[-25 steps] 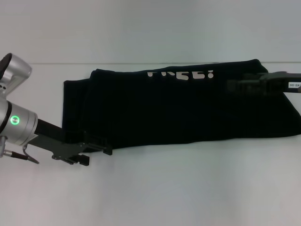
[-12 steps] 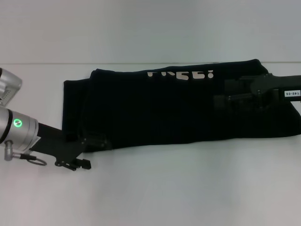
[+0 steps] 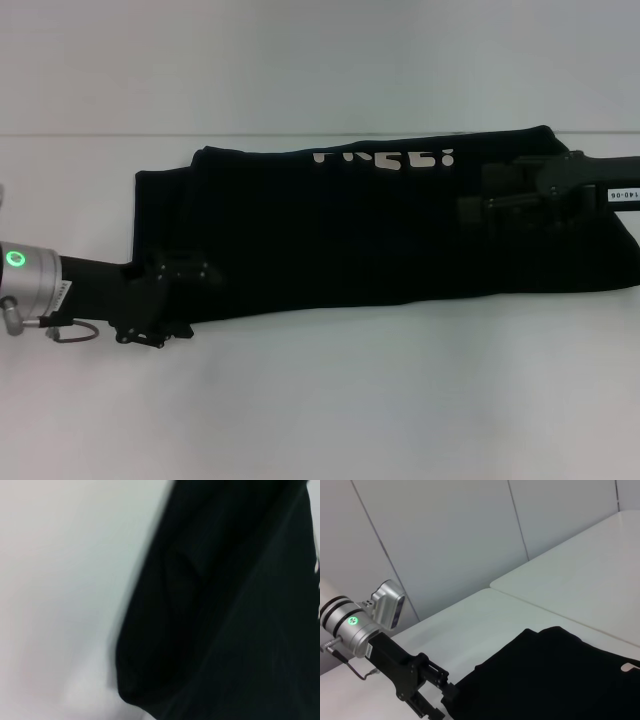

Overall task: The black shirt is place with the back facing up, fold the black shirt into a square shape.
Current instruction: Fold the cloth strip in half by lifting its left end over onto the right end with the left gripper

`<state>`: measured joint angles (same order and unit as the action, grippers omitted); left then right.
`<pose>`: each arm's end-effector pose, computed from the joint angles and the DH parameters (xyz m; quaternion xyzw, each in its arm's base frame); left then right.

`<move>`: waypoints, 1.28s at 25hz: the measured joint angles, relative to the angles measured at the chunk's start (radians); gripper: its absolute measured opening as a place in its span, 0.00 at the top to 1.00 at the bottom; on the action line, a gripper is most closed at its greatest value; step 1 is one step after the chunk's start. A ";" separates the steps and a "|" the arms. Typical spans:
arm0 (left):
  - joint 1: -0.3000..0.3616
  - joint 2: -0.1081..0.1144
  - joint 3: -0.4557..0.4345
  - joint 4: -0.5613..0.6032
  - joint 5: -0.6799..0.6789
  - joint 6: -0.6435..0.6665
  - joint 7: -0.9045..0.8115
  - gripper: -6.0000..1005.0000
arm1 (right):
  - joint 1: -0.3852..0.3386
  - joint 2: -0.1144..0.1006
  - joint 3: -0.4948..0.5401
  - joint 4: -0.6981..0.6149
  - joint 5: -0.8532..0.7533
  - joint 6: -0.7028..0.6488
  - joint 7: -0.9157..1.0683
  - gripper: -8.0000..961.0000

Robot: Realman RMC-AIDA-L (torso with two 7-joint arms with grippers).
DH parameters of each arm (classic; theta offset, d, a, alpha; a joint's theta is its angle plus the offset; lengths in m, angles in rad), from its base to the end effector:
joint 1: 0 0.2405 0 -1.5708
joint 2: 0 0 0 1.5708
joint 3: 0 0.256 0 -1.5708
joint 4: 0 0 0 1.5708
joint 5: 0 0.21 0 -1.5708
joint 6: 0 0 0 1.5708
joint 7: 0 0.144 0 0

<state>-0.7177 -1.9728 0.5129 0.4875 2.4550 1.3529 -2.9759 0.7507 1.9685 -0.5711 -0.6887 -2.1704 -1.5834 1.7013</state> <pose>-0.2954 0.3720 0.0103 -0.5134 -0.8424 -0.1469 0.0722 0.2203 0.3937 0.0538 -0.9362 0.2624 0.1986 0.1235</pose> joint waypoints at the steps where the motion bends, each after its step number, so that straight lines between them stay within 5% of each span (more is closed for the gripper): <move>1: 0.002 0.001 -0.012 -0.005 0.001 -0.002 0.000 0.16 | 0.000 0.000 0.000 0.000 0.000 0.002 0.000 0.06; 32: 0.034 -0.002 -0.062 -0.029 0.004 -0.098 -0.003 0.16 | 0.001 0.001 0.001 -0.001 0.047 0.010 -0.011 0.06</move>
<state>-0.6836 -1.9749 0.4511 0.4586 2.4590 1.2553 -2.9788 0.7516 1.9693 -0.5703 -0.6896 -2.1229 -1.5733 1.6904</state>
